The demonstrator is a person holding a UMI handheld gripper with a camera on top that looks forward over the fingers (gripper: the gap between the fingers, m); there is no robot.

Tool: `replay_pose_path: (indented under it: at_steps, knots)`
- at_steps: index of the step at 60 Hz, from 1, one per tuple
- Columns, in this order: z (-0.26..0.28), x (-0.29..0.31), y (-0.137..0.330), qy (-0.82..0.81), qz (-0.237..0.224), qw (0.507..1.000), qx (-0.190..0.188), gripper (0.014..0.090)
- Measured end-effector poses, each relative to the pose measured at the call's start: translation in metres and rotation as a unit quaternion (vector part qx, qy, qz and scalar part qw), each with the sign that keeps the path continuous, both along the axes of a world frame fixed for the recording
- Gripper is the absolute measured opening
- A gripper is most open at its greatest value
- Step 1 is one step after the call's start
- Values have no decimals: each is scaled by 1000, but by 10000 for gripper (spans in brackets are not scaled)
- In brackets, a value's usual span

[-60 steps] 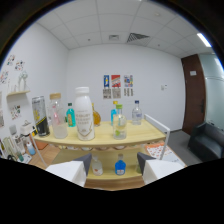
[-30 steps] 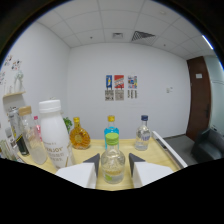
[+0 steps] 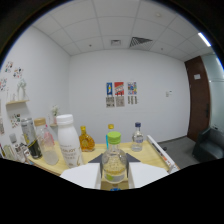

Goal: Make me a cup of Vodka Sunrise.

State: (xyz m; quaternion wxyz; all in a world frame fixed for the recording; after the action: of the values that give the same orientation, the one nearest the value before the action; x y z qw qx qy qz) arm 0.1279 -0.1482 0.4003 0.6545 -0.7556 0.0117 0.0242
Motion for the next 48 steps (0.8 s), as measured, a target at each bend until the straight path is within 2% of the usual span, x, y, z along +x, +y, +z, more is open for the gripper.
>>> replay_pose_path:
  at_steps: [10,25,32,37,48]
  knots:
    - [-32,1,-44,24,-10,1000,-9,359]
    - [-174,-10,-69,61,-21,994,-85,358]
    - [-217,-10,-71,37,-23,992,-116,357]
    - [-231,-7,-70,-15,-24,991,-128,357]
    - [-226,3,-60,-246,-7,962,-119,357]
